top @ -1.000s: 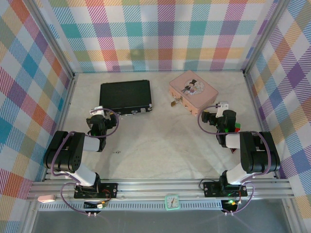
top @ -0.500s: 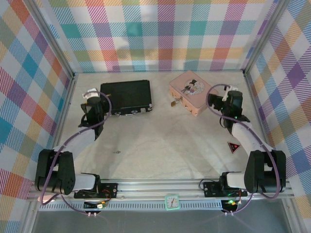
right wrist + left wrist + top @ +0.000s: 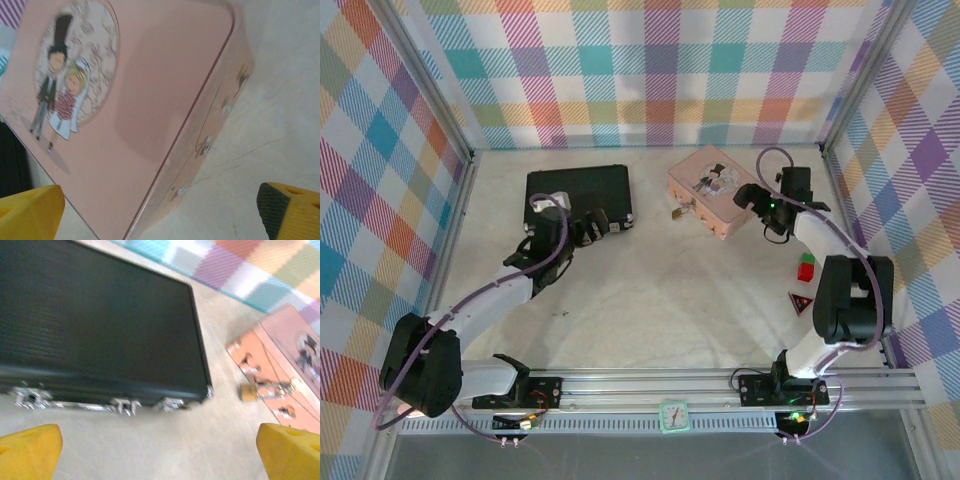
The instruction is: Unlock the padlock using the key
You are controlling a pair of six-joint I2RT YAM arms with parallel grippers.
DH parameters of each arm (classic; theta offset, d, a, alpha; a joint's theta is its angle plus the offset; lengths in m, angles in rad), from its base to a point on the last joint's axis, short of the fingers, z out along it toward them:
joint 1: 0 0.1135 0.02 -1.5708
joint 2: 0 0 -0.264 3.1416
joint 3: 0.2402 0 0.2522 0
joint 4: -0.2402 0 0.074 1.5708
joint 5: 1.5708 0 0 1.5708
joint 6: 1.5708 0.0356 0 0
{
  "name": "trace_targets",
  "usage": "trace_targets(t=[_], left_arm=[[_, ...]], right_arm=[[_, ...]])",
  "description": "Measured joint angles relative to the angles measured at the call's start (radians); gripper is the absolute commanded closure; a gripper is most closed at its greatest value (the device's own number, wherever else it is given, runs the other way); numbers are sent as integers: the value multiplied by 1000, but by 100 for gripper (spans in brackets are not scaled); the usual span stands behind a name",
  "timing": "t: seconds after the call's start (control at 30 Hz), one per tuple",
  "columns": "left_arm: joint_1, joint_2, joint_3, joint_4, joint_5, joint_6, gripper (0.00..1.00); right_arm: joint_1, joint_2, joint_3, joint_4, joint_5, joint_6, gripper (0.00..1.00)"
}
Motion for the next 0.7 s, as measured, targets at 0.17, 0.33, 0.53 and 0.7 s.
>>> trace_targets(t=[0.17, 0.33, 0.53, 0.7], left_arm=[[-62, 19, -2, 0, 14, -33, 1], [-78, 71, 5, 0, 24, -41, 1], [-83, 91, 37, 0, 30, -41, 1], [-84, 118, 76, 1, 39, -41, 1]], right_arm=[[0, 68, 2, 38, -72, 22, 2], [0, 120, 35, 47, -101, 6, 10], [0, 161, 66, 21, -96, -45, 29], [1, 159, 84, -3, -96, -111, 48]])
